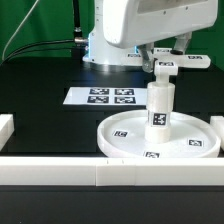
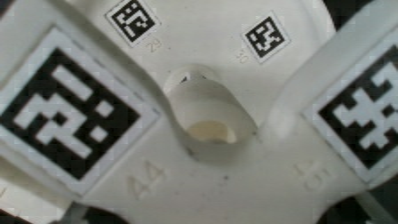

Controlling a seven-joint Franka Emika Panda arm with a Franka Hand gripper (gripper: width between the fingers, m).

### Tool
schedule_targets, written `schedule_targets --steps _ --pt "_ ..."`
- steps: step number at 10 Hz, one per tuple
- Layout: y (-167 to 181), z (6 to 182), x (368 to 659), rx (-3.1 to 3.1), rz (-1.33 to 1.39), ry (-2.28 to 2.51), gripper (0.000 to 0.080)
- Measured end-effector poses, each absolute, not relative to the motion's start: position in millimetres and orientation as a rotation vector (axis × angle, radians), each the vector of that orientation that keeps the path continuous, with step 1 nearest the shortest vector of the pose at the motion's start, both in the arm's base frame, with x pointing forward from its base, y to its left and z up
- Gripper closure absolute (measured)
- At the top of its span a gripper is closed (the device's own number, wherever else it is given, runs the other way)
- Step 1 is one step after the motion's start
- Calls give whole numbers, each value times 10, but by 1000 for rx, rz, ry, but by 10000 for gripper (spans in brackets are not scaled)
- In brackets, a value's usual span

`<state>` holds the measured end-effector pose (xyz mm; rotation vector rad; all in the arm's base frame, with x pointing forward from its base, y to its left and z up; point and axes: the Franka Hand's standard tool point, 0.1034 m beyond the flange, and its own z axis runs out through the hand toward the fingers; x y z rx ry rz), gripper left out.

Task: Assemble round table

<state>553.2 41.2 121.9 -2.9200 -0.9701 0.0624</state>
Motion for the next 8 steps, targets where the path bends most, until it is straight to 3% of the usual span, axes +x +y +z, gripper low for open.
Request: schedule_targets --steps 8 --pt "398 1038 5461 -2917 84 -963 348"
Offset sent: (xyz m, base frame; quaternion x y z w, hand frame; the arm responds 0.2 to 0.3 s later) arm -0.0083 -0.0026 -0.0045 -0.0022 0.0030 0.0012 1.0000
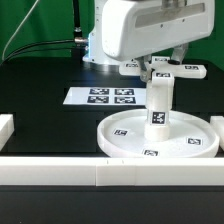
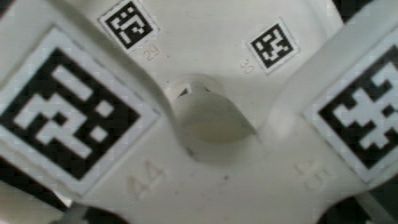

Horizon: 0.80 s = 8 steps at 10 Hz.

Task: Assemble round table

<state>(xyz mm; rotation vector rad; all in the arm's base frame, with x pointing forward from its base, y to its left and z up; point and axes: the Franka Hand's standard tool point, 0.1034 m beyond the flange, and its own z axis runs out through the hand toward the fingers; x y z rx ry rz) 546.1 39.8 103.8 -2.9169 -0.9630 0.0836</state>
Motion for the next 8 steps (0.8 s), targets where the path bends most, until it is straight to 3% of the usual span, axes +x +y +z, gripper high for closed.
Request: schedule_targets --steps 8 --pt "385 981 5492 -2915 54 -985 348"
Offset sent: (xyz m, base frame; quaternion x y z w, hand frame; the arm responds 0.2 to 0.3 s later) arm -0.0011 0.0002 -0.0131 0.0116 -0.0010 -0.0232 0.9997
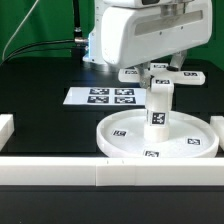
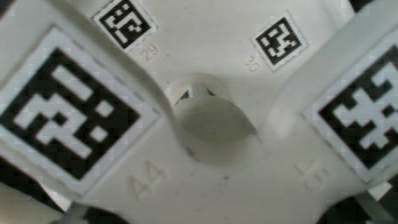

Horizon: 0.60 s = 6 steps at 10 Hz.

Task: Assemble round table

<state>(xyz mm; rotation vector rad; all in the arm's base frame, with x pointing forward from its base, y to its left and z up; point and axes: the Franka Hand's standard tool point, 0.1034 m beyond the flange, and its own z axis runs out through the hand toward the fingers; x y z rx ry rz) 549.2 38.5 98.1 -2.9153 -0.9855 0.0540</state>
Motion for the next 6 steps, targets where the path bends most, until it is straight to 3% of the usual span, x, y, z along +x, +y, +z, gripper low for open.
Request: schedule_targets --steps 6 --pt "385 981 5492 -2926 55 -953 348"
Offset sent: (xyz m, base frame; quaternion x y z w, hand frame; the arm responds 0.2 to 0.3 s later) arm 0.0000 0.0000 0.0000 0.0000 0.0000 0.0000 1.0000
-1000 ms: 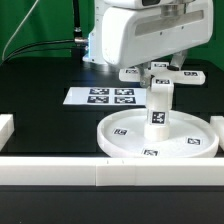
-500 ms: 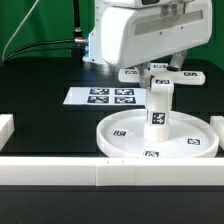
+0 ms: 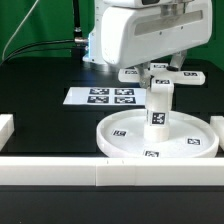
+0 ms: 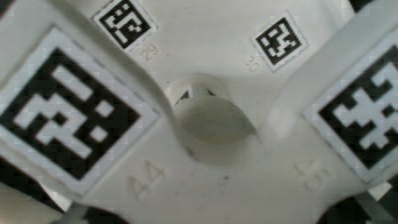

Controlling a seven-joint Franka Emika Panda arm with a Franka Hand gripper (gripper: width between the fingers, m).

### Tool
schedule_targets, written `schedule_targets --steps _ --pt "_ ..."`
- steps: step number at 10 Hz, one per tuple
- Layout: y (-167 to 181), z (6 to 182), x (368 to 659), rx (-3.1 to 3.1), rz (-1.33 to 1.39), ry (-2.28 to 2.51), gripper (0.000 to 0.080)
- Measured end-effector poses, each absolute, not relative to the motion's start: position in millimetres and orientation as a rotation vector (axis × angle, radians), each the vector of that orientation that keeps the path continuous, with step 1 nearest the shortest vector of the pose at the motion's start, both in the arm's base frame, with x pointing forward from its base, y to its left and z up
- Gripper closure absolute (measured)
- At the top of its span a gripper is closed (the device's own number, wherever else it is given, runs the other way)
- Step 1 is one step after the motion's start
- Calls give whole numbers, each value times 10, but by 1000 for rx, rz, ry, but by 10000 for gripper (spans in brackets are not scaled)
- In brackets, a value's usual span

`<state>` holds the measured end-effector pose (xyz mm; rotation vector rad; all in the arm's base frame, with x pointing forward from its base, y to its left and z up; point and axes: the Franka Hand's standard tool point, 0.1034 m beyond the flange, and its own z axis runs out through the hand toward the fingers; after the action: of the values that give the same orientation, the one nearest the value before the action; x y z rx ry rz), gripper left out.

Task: Assemble round table

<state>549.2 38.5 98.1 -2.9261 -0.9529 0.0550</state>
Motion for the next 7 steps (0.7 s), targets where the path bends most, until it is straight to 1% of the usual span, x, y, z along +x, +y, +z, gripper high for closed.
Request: schedule_targets --steps 2,7 --pt "385 980 5492 -2955 57 -851 348" --pt "401 975 5491 -3067 43 -88 348"
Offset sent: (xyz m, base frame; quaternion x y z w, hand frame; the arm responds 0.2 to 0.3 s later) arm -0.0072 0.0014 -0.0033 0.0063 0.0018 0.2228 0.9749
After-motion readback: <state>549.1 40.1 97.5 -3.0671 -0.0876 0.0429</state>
